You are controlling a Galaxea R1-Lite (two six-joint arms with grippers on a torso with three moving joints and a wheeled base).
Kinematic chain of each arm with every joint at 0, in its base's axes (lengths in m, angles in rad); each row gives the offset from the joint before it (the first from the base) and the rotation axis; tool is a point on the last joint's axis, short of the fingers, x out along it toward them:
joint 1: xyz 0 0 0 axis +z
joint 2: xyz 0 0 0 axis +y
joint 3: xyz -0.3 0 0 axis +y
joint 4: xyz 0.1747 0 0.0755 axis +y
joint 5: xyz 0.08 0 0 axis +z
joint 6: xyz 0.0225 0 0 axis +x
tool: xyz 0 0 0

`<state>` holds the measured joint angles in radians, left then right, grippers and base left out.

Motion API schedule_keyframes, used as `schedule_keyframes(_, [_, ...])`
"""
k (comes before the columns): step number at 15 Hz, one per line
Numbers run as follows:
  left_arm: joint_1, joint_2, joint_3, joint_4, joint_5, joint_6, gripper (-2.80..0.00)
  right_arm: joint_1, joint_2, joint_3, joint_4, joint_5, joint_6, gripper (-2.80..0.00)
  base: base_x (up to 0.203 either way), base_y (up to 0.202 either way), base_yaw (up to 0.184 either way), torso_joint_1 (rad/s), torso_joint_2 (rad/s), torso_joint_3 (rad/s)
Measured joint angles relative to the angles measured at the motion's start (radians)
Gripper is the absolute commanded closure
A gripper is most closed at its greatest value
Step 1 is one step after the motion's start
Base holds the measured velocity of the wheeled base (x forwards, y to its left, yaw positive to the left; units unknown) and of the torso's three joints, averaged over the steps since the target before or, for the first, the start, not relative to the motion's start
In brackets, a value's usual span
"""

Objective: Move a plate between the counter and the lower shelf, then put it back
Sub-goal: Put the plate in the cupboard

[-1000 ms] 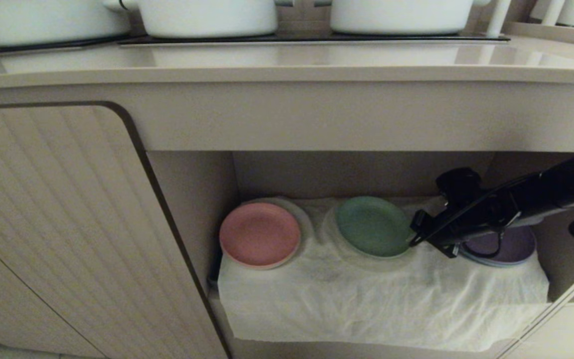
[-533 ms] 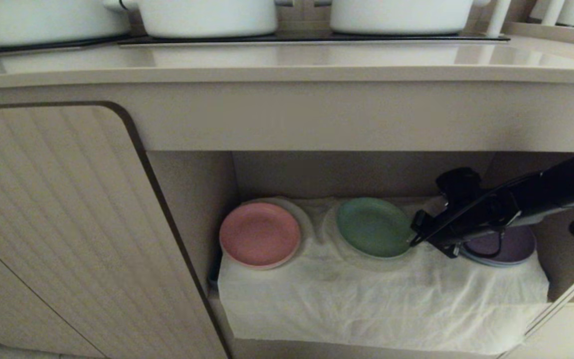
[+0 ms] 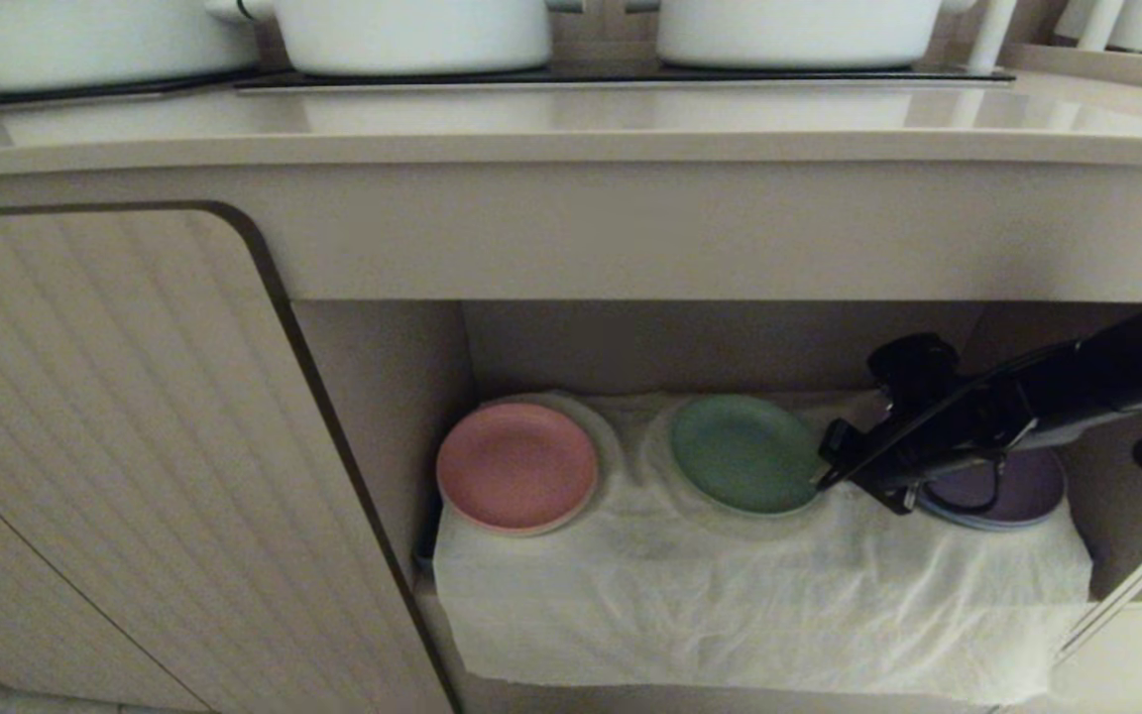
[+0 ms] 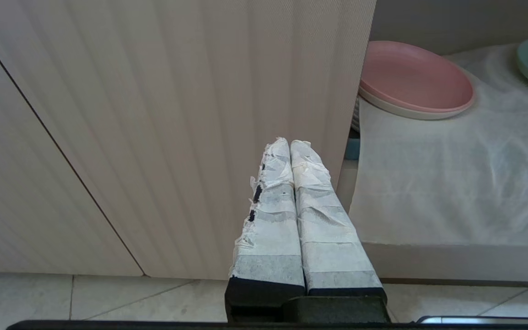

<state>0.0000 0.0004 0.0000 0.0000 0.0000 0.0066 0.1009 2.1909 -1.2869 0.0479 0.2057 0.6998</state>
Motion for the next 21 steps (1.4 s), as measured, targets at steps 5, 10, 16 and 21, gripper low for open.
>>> schedule_keyframes(5, [0.0,0.0,0.0,0.0,0.0,-0.001,0.0,0.0,0.0,-0.027,0.045,0.0,-0.001,0.0,0.0,0.0,0.0,0.0,0.0,0.0])
schedule_keyframes(10, [0.0,0.0,0.0,0.0,0.0,0.0,0.0,0.0,0.0,-0.029,0.04,-0.001,-0.001,-2.8,0.0,0.0,0.0,0.0,0.0,0.0])
schedule_keyframes(16, [0.0,0.0,0.0,0.0,0.0,0.0,0.0,-0.003,-0.009,-0.017,0.047,-0.037,-0.002,-2.8,0.0,0.0,0.0,0.0,0.0,0.0])
schedule_keyframes(21, [0.0,0.0,0.0,0.0,0.0,0.0,0.0,-0.011,-0.052,0.031,0.042,-0.039,-0.007,-2.8,0.0,0.0,0.0,0.0,0.0,0.0])
